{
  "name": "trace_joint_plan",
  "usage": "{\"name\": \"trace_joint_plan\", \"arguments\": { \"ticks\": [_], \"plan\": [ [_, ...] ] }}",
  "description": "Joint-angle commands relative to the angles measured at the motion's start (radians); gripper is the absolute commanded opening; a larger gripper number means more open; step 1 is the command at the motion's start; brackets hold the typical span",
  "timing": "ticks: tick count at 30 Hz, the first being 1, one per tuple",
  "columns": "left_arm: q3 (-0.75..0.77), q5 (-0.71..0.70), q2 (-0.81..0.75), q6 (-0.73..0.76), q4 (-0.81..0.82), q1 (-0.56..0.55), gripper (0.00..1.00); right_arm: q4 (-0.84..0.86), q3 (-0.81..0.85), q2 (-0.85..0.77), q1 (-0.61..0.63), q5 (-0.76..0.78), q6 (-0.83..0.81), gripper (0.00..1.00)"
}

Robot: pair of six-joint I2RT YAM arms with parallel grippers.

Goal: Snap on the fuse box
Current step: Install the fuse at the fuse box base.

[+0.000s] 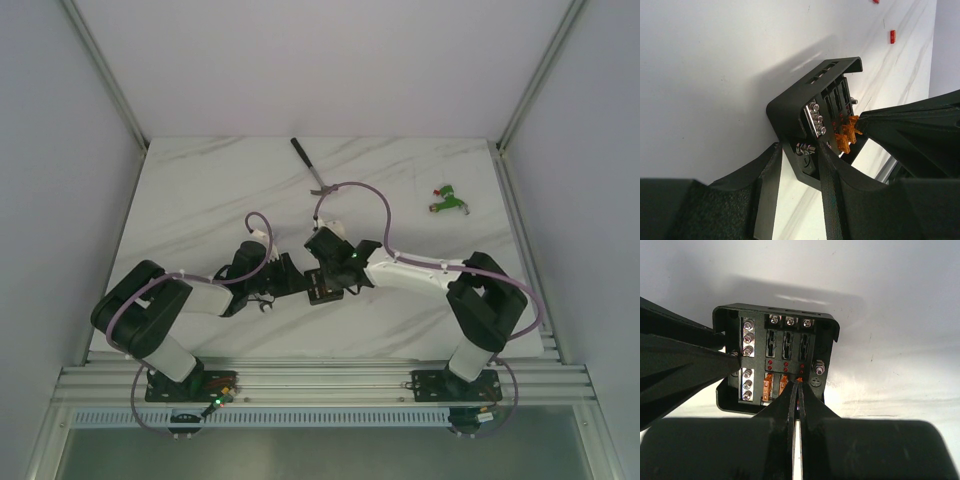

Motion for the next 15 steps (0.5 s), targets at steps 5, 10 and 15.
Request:
{"name": "trace_joint_plan", "arguments": {
  "ticks": [5, 10, 15],
  "plan": [
    [0.017, 0.011, 0.005, -0.002, 0.009, -0.004, 0.44, -0.243, -0.028, 0.103, 0.033, -0.050, 0.003, 0.00],
    [0.018, 0.013, 0.007, -0.003, 0.012, -0.004, 0.44, -0.215, 0.095, 0.053, 0.032, -0.006, -0.009, 0.08],
    [0.017, 0.012, 0.002, -0.003, 0.011, -0.005, 0.44, -0.192, 0.159, 0.011, 0.034, 0.006, -0.002, 0.20]
  ]
}}
